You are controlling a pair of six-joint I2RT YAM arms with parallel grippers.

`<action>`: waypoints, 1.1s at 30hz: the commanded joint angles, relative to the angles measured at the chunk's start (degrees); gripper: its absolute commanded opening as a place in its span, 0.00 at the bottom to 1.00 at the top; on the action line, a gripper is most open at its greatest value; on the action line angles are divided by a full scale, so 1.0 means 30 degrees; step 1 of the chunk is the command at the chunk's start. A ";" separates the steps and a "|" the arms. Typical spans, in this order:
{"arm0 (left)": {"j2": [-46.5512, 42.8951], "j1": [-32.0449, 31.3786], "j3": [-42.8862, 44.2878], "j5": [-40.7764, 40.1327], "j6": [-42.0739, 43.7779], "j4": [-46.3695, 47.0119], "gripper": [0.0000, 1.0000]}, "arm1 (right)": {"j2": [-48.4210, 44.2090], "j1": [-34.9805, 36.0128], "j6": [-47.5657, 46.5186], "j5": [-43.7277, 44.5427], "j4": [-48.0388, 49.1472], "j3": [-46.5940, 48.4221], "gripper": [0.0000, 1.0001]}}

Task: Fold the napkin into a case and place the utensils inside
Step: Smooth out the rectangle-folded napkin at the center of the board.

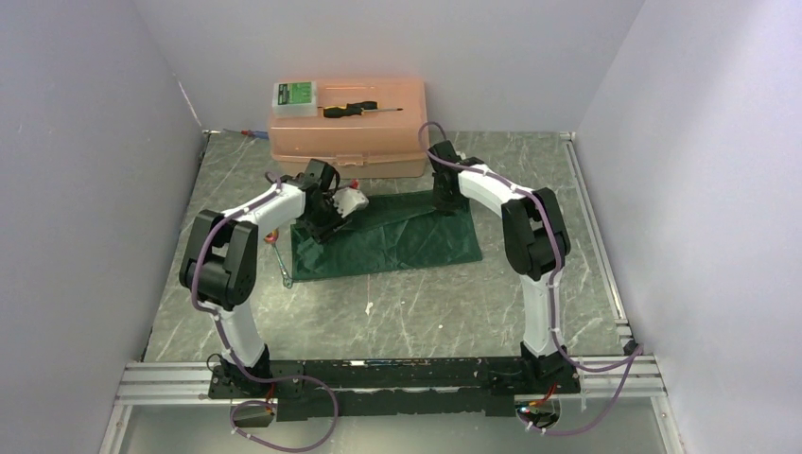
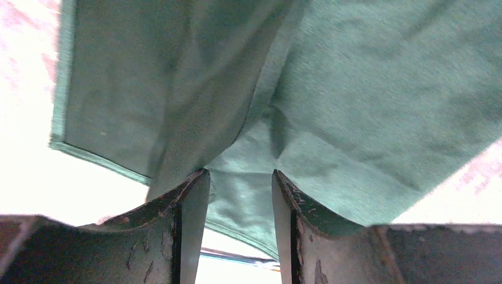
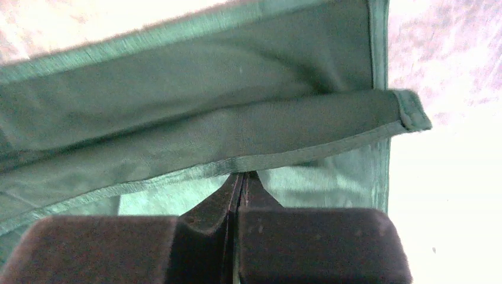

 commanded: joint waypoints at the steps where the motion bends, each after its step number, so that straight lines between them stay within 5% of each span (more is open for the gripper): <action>1: 0.0648 0.0275 0.1101 -0.1138 0.0622 0.1206 0.48 | 0.0485 -0.0420 -0.0382 -0.0053 0.0889 0.2228 0.00; 16: 0.0926 0.0541 0.1242 -0.5977 0.0673 0.6669 0.48 | 0.1587 -0.0932 -0.0344 0.0035 0.1367 0.3616 0.00; 20: 0.0169 0.0540 0.0769 -0.6590 0.0794 0.8050 0.54 | 0.1153 -0.0957 -0.0286 0.0618 0.0986 0.3639 0.13; 26: -0.0611 0.0420 0.1756 -0.2422 0.0376 0.3132 0.62 | -0.0814 -0.0608 0.0323 0.0117 0.1687 0.1634 0.22; 33: -0.0684 -0.0701 0.0175 -0.0525 -0.0129 0.4052 0.60 | -0.2233 0.1279 0.2388 -0.1117 0.2827 -0.1559 0.04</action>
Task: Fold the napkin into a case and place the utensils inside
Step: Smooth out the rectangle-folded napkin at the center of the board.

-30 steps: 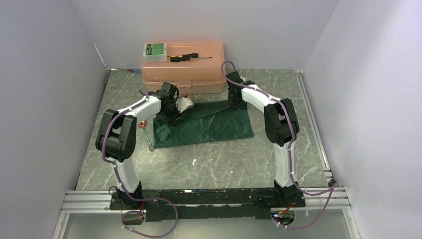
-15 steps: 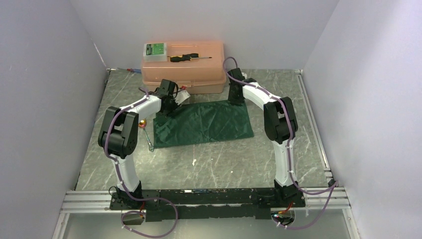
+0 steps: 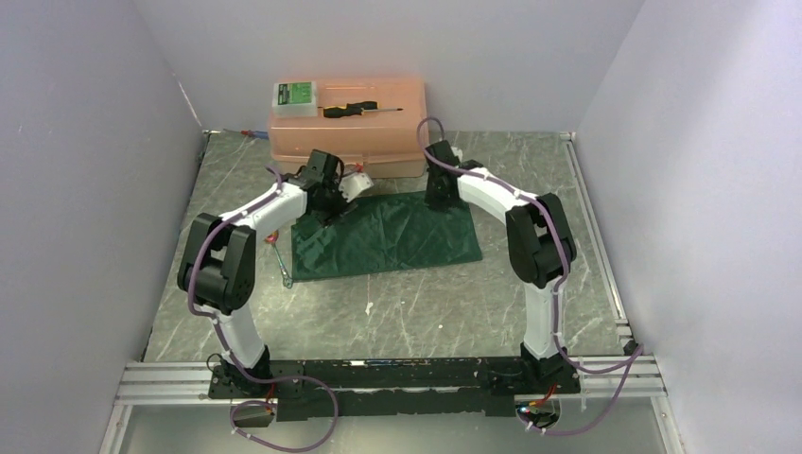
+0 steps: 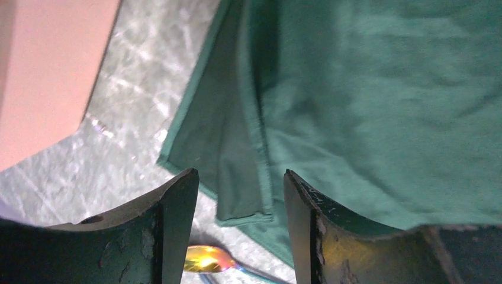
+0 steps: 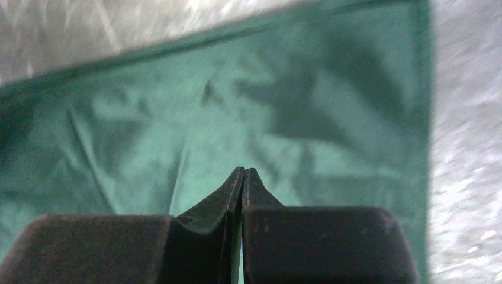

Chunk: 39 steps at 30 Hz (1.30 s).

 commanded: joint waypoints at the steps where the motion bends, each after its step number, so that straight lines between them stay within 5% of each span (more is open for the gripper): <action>1: 0.0075 -0.0524 -0.0395 0.1824 -0.0491 0.0423 0.59 | -0.1839 0.1203 0.1816 -0.0867 0.1597 -0.2279 0.04; 6: 0.1821 -0.0137 0.1328 0.1027 -0.0755 0.0169 0.57 | -0.2493 0.0669 0.1905 -0.0006 0.1215 -0.3837 0.11; 12: 0.2844 0.0441 0.2302 -0.0782 -0.1362 0.1076 0.54 | -0.3866 -0.1471 0.1906 0.0319 0.1860 -0.5245 0.45; 15: 0.3288 0.0566 0.2336 -0.1265 -0.1149 0.1301 0.55 | -0.3589 -0.2000 0.1673 0.0513 0.1425 -0.4633 0.48; 20: 0.3858 0.0627 0.2414 -0.1924 -0.0952 0.1866 0.56 | -0.3933 -0.1998 0.2179 0.0066 0.1656 -0.5546 0.45; 29: 0.3613 0.0576 0.3284 -0.1605 -0.1292 0.2069 0.56 | -0.6767 -0.0166 0.3347 0.1164 0.2666 -0.9382 0.17; 39: 0.3158 -0.0392 0.3310 0.0809 -0.2217 0.0906 0.59 | -0.6086 -0.0299 0.3432 0.1058 0.2752 -1.0549 0.11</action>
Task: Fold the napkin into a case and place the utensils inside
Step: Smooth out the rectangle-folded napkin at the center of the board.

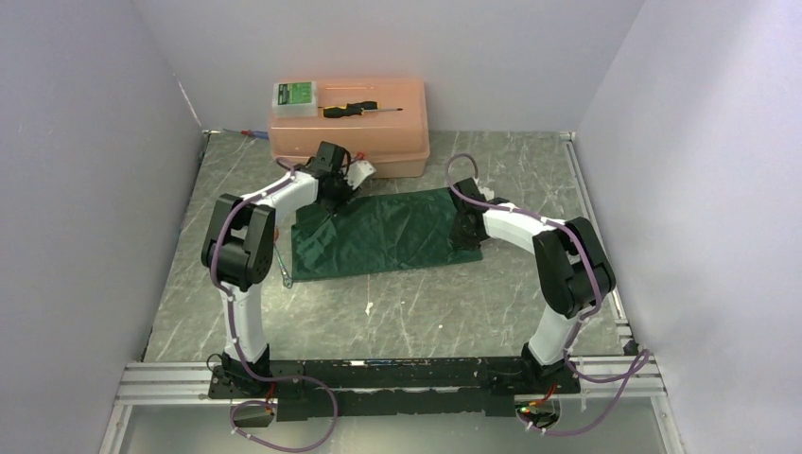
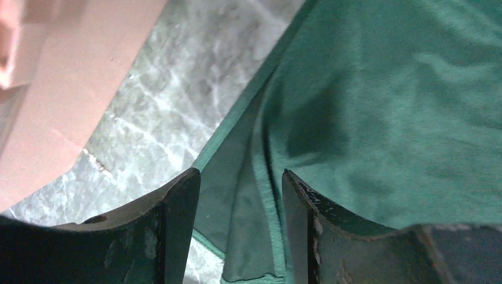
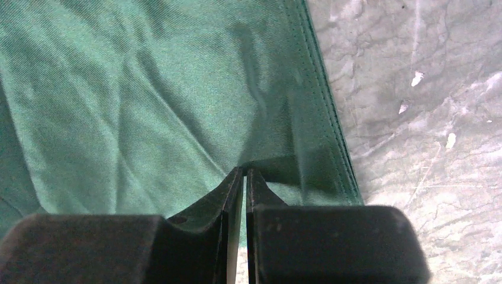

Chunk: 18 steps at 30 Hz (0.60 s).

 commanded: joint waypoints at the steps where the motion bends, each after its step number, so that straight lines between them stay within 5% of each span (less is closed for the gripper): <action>1: -0.0501 -0.0543 0.0148 0.0461 -0.0250 0.0050 0.59 | 0.0049 -0.0239 0.0234 0.0483 0.0422 -0.0102 0.11; 8: 0.0715 -0.0382 0.0029 -0.3013 0.0496 0.1813 0.54 | 0.0042 -0.0479 0.0157 0.0286 0.0652 -0.0599 0.09; 18: 0.0228 -0.0230 -0.0450 -0.3972 0.2214 0.3212 0.54 | 0.0473 -0.0925 0.0475 0.0445 0.0994 -0.1845 0.00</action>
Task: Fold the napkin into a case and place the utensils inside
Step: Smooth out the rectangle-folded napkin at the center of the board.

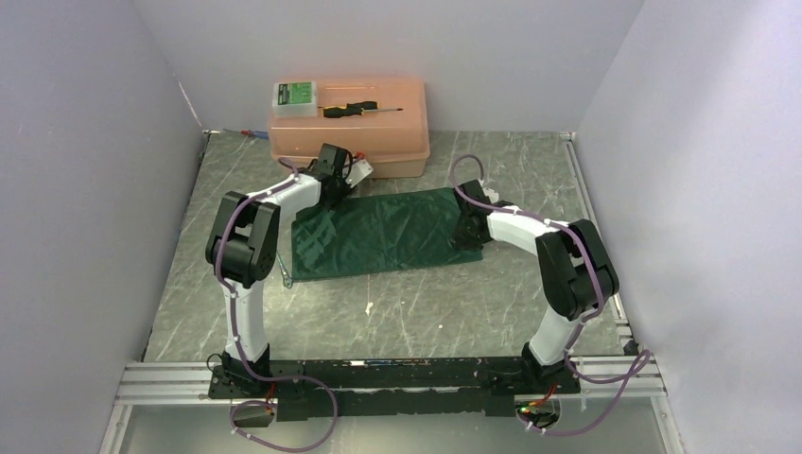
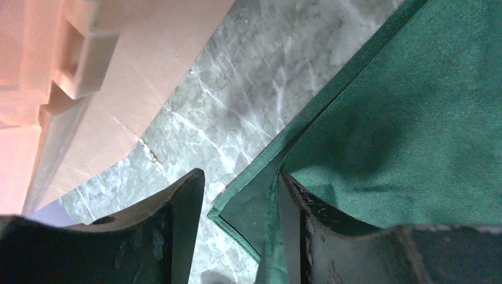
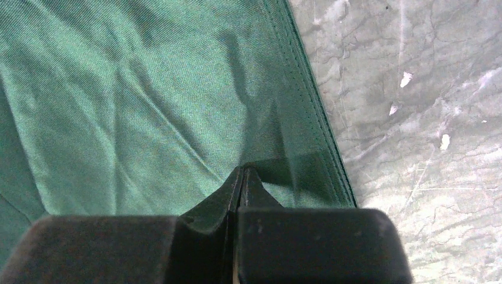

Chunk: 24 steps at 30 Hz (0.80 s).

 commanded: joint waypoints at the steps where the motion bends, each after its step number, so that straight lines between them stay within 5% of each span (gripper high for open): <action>1: -0.0450 0.0024 -0.0302 -0.1068 0.1333 0.1381 0.54 | 0.0614 -0.0481 0.0201 0.0548 0.0264 -0.1156 0.00; 9: -0.0999 0.0286 0.0639 -0.1132 0.1242 0.0334 0.54 | -0.0296 -0.0666 -0.0005 0.0363 -0.0068 -0.0945 0.01; 15: -0.2847 0.0283 0.1168 0.1092 -0.1254 -0.3098 0.59 | -0.1395 -0.1812 -0.0743 0.0460 -0.0775 0.0861 0.33; 24: -0.4475 0.1312 0.0585 0.3698 -0.2798 -0.6299 0.67 | 0.3163 -0.3630 -0.1762 -0.0084 -0.1715 0.6740 0.43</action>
